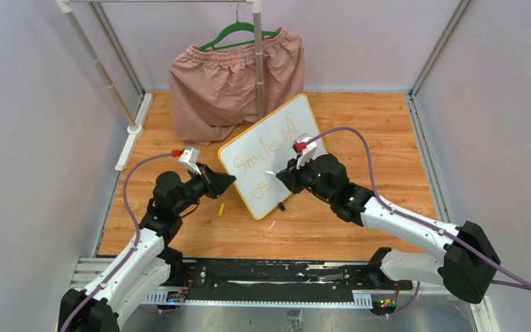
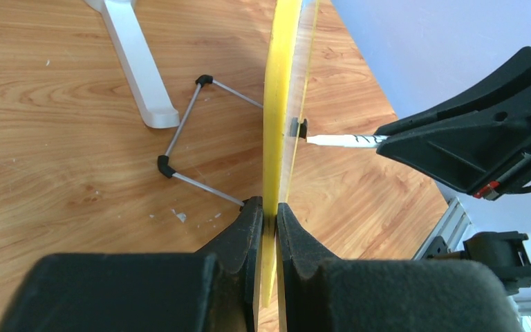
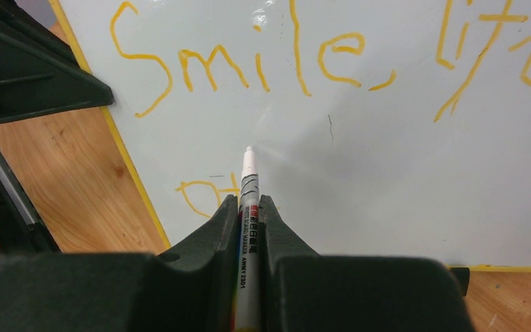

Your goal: Write a sentence on the whiteboard

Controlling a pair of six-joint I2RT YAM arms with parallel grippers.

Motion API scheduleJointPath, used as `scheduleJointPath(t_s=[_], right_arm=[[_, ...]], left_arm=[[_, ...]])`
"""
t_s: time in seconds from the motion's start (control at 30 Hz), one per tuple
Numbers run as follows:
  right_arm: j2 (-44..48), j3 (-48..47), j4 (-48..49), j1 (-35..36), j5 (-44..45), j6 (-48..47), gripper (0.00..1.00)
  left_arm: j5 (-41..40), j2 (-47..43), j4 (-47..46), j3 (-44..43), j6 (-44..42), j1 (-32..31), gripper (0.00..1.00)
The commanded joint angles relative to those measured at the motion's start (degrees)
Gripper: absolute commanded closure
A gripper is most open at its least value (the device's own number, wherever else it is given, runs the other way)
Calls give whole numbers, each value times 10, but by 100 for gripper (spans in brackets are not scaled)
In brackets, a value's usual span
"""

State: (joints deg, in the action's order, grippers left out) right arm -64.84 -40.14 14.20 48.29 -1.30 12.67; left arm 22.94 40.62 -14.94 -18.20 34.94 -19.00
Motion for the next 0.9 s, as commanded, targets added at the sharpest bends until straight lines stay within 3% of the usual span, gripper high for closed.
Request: scheduleJointPath(t_s=[0.0,0.87], right_arm=[[-14,-27,23,-15,21,5,100],[-14,37,-5,-20,22,35,100]], left_arm=[[8,-12,-27,1,3,-3,100],[7,-10,-27,-2,2,-3,100]])
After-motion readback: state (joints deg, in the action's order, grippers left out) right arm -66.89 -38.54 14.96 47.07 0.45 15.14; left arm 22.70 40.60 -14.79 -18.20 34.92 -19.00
